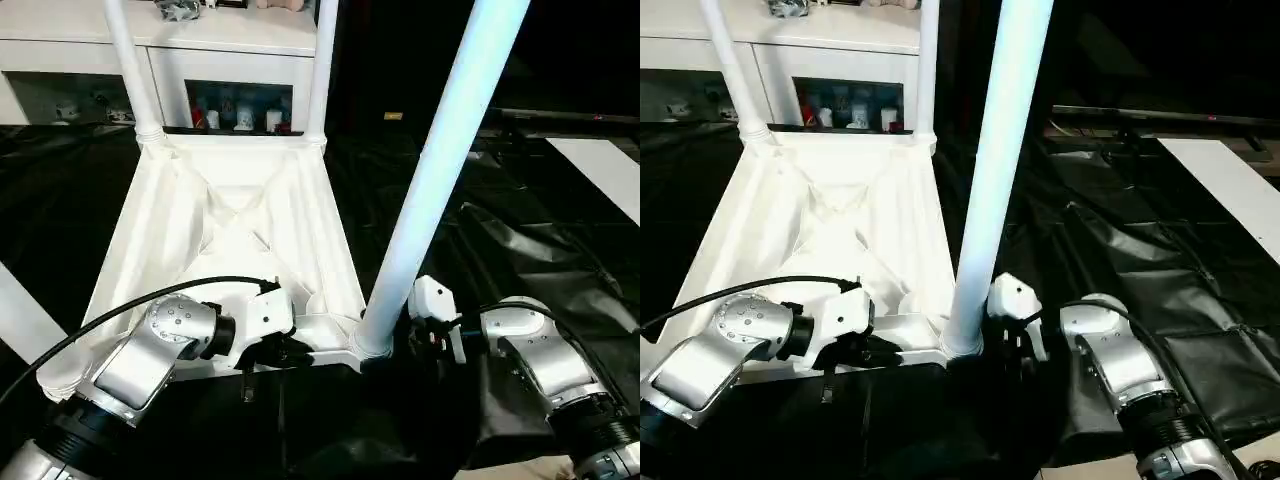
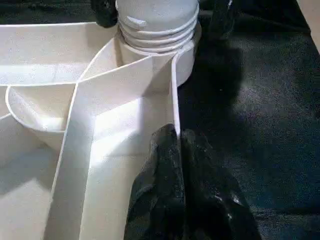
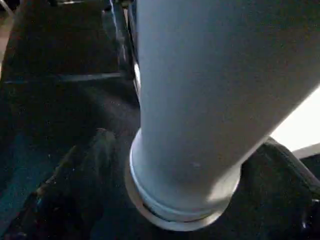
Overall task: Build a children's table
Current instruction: Rotate leg to tighten
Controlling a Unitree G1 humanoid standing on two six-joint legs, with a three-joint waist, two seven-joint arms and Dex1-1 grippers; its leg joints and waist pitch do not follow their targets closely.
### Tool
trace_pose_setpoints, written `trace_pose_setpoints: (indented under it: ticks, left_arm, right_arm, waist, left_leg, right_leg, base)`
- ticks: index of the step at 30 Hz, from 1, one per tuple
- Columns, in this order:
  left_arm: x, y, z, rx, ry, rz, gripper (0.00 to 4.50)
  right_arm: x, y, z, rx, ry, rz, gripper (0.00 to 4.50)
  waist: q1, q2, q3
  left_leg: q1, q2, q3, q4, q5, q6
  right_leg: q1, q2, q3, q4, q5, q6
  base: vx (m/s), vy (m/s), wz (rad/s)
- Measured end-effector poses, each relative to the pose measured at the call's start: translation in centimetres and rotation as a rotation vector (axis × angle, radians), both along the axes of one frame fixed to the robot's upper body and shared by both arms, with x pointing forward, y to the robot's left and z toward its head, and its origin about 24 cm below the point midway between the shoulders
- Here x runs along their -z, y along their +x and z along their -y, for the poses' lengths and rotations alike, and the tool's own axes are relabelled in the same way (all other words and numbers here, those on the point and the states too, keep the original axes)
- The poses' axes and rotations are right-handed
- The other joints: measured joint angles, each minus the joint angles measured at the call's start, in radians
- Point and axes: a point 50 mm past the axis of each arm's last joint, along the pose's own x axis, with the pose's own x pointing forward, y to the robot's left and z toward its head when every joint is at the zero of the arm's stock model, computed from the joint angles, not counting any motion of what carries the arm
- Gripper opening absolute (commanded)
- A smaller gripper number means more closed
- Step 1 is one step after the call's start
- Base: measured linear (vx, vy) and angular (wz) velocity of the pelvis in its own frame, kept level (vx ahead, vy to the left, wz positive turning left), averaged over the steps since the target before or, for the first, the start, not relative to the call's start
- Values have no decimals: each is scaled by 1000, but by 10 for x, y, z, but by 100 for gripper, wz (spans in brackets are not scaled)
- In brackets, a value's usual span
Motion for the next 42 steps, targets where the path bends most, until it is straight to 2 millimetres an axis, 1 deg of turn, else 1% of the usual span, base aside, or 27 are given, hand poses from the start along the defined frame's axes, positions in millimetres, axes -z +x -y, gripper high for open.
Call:
trace_pose_setpoints:
  ticks: [1,4,6,7,11,14,20,22,23,26,27,28,29,30,31,32,35,37,39,42]
  left_arm:
    - [0,0,0,0,0,0,0]
    - [0,0,0,1,0,0,0]
    - [0,0,0,1,0,0,0]
    - [0,0,0,1,0,-1,0]
    - [0,0,-1,2,2,-1,0]
    - [0,0,-1,1,3,-1,0]
    - [0,0,-2,1,5,-4,0]
    - [0,0,-3,-2,9,-5,0]
    - [0,0,-4,-10,13,-7,0]
    - [-2,4,-9,-56,15,-3,0]
    - [-1,7,-9,-96,9,4,0]
    - [0,12,-9,-144,9,20,0]
    - [1,15,-7,-179,7,27,0]
    - [3,20,-4,-221,2,39,0]
    - [5,25,1,-280,-9,52,0]
    - [6,28,5,-308,-15,57,0]
    - [9,35,18,-387,-27,68,0]
    - [10,40,26,-443,-35,69,0]
    - [11,43,30,-469,-36,67,0]
    - [12,46,36,-495,-37,76,0]
  right_arm:
    - [0,0,0,2,2,-1,361]
    - [0,1,0,4,3,-2,349]
    - [0,1,0,4,4,-3,321]
    - [0,1,0,9,4,-3,321]
    - [1,2,0,11,7,-8,281]
    - [1,3,-1,10,8,-9,271]
    - [2,3,-1,14,12,-12,268]
    - [2,3,-3,21,19,-12,268]
    - [4,4,-8,36,43,-20,268]
    - [10,8,-18,135,103,-37,268]
    - [12,10,-22,199,122,-41,268]
    - [16,15,-25,301,144,-45,267]
    - [18,17,-30,371,159,-47,267]
    - [19,21,-34,462,175,-56,267]
    - [22,25,-42,588,195,-74,267]
    - [23,28,-46,653,197,-76,267]
    - [23,36,-53,794,173,-62,266]
    - [21,42,-57,858,143,-27,266]
    - [21,45,-59,893,129,-16,266]
    - [20,48,-62,963,131,-17,266]
  waist:
    - [0,0,0]
    - [0,0,0]
    - [0,0,0]
    - [0,0,0]
    - [0,0,0]
    - [-1,0,0]
    - [-2,-1,0]
    - [-4,-1,-1]
    - [-10,-2,-1]
    - [-31,-2,-1]
    - [-38,-2,-1]
    - [-48,-4,-1]
    - [-53,-4,-1]
    - [-57,-3,0]
    - [-65,-3,0]
    - [-71,-3,0]
    - [-79,0,0]
    - [-82,6,1]
    - [-81,7,2]
    - [-81,17,5]
  left_leg:
    - [0,0,0,0,0,0]
    - [0,0,0,0,0,0]
    - [0,0,0,0,0,0]
    - [0,0,0,0,0,0]
    - [0,0,0,0,0,0]
    - [0,0,0,0,0,0]
    - [0,0,0,0,0,0]
    - [1,1,0,0,0,0]
    - [1,1,0,-1,0,0]
    - [2,1,-2,-1,0,0]
    - [2,1,-2,-1,0,0]
    - [3,1,-3,0,0,-1]
    - [3,1,-4,0,0,-1]
    - [3,1,-5,0,0,-1]
    - [3,0,-9,1,0,-1]
    - [3,0,-12,2,1,-1]
    - [2,1,-18,1,0,-1]
    - [2,0,-18,0,0,-1]
    - [2,-1,-18,0,0,-1]
    - [3,-1,-19,-1,0,-1]
  right_leg:
    - [0,0,0,0,0,0]
    - [0,0,0,0,0,0]
    - [0,0,0,0,0,0]
    - [0,0,0,0,0,0]
    - [0,0,0,0,0,0]
    - [0,0,0,0,0,0]
    - [0,1,0,0,0,0]
    - [0,1,0,0,0,0]
    - [0,1,0,1,0,0]
    - [0,2,-1,1,0,0]
    - [0,2,-1,1,0,0]
    - [0,2,-1,2,1,0]
    - [0,2,-2,1,1,0]
    - [0,2,-3,0,0,0]
    - [0,2,-5,-1,0,0]
    - [-1,1,-9,-3,0,0]
    - [1,0,-17,-13,0,0]
    - [2,0,-18,-19,0,0]
    - [1,0,-18,-23,0,1]
    - [2,0,-19,-35,0,1]
  base:
    - [0,0,0]
    - [0,0,0]
    - [0,0,0]
    - [0,0,0]
    - [0,0,0]
    - [0,0,0]
    - [0,0,0]
    - [0,0,0]
    - [0,0,0]
    - [0,0,0]
    - [-53,-9,-3]
    - [0,0,0]
    - [0,0,0]
    - [-53,7,-10]
    - [-53,7,-10]
    - [0,0,0]
    - [0,0,0]
    - [0,0,0]
    - [0,0,0]
    - [0,0,0]
